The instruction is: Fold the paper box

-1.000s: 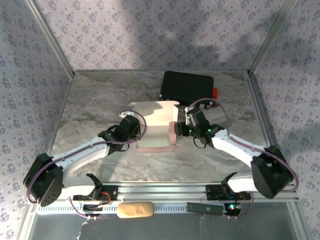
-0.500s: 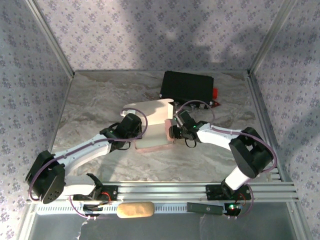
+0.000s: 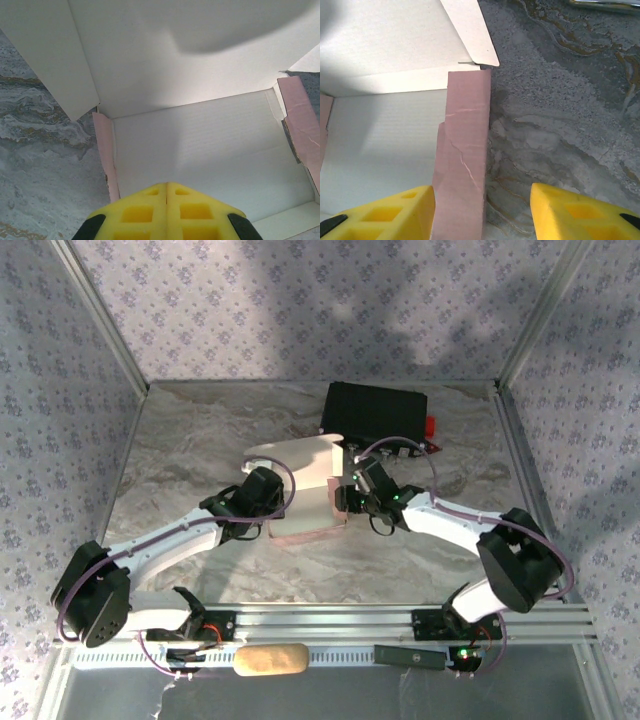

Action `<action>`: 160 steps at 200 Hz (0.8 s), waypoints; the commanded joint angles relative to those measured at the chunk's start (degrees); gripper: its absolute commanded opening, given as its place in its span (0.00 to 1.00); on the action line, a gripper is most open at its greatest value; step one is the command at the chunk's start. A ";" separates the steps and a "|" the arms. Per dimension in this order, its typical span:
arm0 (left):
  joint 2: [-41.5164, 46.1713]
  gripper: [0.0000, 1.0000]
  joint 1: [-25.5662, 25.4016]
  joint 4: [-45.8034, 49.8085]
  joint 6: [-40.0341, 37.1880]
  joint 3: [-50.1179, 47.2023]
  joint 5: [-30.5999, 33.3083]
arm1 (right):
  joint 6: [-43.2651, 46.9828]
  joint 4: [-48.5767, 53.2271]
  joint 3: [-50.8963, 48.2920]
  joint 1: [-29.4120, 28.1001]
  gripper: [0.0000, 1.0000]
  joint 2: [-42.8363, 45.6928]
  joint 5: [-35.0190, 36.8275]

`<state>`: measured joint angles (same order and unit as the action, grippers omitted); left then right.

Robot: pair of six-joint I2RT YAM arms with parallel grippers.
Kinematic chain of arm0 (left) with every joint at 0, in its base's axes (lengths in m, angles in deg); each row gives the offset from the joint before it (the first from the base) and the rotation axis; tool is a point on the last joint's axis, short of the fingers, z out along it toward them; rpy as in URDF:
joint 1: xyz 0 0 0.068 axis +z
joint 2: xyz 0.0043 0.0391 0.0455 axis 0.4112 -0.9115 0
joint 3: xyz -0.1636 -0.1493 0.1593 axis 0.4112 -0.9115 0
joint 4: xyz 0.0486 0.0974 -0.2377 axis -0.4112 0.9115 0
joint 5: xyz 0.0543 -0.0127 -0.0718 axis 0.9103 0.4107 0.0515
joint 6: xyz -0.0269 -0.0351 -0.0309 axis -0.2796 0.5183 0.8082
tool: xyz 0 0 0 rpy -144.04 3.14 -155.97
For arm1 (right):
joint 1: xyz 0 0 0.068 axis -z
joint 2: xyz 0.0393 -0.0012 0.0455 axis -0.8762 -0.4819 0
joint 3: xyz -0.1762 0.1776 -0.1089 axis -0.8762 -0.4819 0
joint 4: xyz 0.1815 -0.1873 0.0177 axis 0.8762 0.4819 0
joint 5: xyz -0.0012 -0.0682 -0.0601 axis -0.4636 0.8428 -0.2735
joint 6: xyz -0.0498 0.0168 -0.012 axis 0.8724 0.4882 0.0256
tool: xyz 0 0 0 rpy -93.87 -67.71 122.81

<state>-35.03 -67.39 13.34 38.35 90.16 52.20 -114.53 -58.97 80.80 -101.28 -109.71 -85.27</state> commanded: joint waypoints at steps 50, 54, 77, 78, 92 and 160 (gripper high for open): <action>0.79 0.00 0.39 0.71 -0.47 1.26 -0.62 | 1.27 0.84 7.33 1.11 0.54 -11.48 -2.59; 0.79 0.00 0.40 0.71 -0.44 1.31 -0.59 | 1.32 1.03 7.76 1.15 0.53 -11.92 -2.47; 0.79 0.00 0.37 0.45 -0.48 1.31 -0.93 | 1.43 1.42 9.02 1.67 0.48 -13.76 -2.00; 0.79 0.00 0.34 0.45 -0.45 1.36 -0.93 | 1.44 1.42 9.06 1.68 0.48 -13.81 -2.03; 0.67 0.00 0.39 0.31 -0.60 1.19 -1.07 | 1.62 1.42 9.56 1.93 0.47 -15.00 -2.29; 0.05 0.00 0.47 0.49 -1.52 1.89 -1.13 | 3.64 -3.65 6.26 2.29 0.53 -9.43 -5.75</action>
<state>-34.99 -67.39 13.34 38.13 90.18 51.77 -112.84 -60.87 88.80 -99.67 -123.50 -88.20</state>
